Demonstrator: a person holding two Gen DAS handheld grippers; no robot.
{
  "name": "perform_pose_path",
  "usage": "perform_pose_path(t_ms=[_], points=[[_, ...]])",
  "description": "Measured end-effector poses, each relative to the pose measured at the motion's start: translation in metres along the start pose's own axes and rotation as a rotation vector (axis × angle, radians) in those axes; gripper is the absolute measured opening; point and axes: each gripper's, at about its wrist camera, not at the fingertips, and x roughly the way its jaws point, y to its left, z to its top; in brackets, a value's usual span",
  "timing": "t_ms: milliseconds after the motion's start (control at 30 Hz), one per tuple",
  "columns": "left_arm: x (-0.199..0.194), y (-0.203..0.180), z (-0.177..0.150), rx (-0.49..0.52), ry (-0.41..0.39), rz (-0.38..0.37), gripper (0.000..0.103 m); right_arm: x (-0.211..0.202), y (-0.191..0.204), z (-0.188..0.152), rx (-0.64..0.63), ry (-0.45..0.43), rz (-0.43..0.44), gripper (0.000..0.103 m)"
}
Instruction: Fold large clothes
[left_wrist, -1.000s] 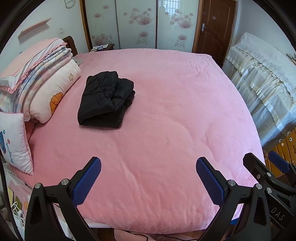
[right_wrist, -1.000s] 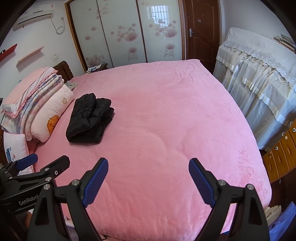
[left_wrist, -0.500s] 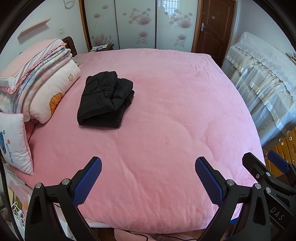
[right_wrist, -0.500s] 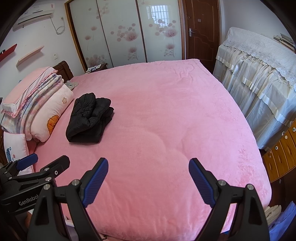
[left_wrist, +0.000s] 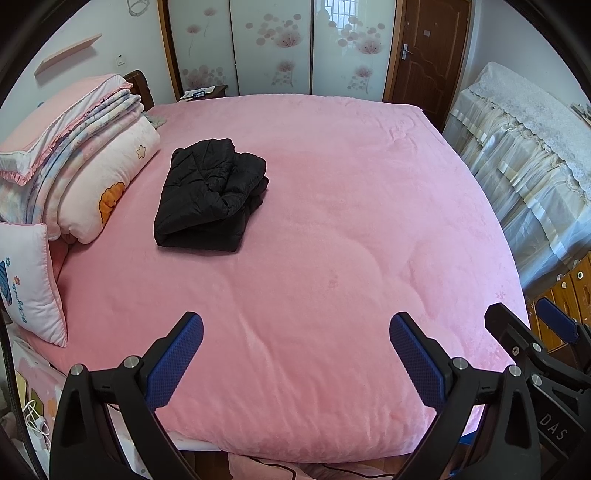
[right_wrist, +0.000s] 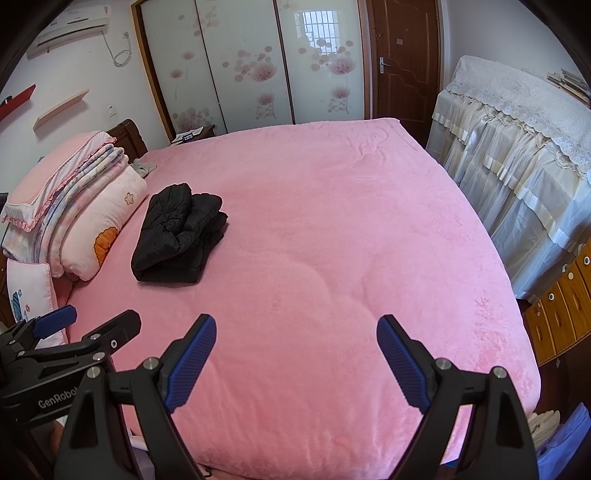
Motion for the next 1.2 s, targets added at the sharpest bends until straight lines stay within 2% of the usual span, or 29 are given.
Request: perform_pose_path(t_ms=[1200], points=[[0.0051,0.0,-0.0065,0.004,0.004,-0.007,0.098,0.0034,-0.0085,-0.0016,-0.004,-0.004,0.012,0.09]])
